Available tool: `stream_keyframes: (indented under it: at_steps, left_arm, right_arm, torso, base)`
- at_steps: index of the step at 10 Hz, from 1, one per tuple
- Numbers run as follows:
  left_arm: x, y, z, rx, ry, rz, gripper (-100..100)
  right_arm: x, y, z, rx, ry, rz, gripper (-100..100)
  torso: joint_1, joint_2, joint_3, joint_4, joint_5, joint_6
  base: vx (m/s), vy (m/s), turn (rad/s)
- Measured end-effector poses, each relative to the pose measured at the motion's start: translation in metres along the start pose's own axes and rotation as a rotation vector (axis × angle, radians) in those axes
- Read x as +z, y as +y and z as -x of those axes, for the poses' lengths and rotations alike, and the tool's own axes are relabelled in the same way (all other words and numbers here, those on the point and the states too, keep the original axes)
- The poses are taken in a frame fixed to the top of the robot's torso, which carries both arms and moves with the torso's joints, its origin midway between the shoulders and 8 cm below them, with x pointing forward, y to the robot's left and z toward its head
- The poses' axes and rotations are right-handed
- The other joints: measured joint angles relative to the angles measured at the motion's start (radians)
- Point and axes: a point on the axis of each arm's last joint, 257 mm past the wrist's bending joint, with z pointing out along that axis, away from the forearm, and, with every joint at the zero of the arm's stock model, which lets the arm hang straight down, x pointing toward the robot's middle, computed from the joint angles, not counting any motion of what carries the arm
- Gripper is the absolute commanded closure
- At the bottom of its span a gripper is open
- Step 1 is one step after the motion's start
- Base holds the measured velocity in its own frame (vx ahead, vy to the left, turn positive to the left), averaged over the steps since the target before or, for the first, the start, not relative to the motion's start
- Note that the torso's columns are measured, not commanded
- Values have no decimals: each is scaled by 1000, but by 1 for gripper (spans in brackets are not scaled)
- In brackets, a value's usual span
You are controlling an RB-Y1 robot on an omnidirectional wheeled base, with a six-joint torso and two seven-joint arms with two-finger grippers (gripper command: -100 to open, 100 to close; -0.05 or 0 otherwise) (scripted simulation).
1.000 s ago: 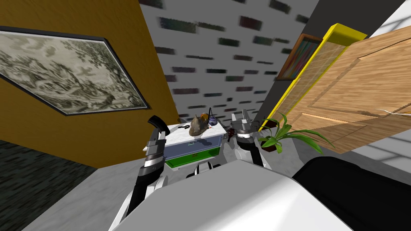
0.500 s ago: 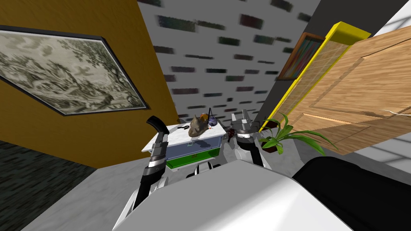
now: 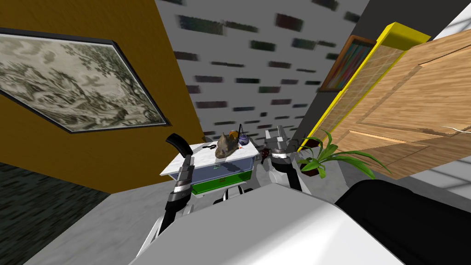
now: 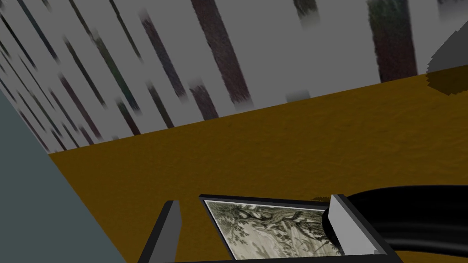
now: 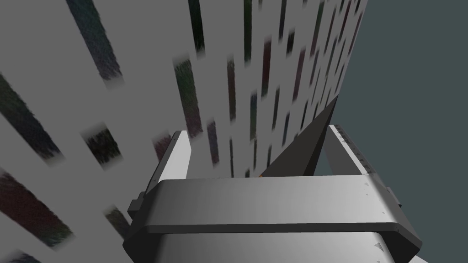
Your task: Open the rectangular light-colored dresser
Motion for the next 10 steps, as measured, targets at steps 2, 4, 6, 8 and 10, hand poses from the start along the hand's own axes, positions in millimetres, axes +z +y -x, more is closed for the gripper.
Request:
stream_keyframes:
  at_steps: [2,4,6,8,10]
  left_arm:
    - [-6,12,-4,9,11,15,-100]
    - [-11,26,-7,17,21,27,-100]
    - [-19,36,-10,24,32,41,-100]
    - [-24,48,-14,31,41,52,-100]
    - [-33,60,-17,38,50,66,-100]
  right_arm:
    - [0,0,0,0,0,0,0]
    - [0,0,0,0,0,0,0]
    - [0,0,0,0,0,0,0]
    - [0,0,0,0,0,0,0]
    - [0,0,0,0,0,0,0]
  torso:
    - [0,0,0,0,0,0]
    - [0,0,0,0,0,0]
    - [0,0,0,0,0,0]
    - [0,0,0,0,0,0]
    - [0,0,0,0,0,0]
  base:
    - [13,-16,6]
    - [16,-17,6]
    - [19,-17,6]
    - [20,-18,7]
    - [18,-18,7]
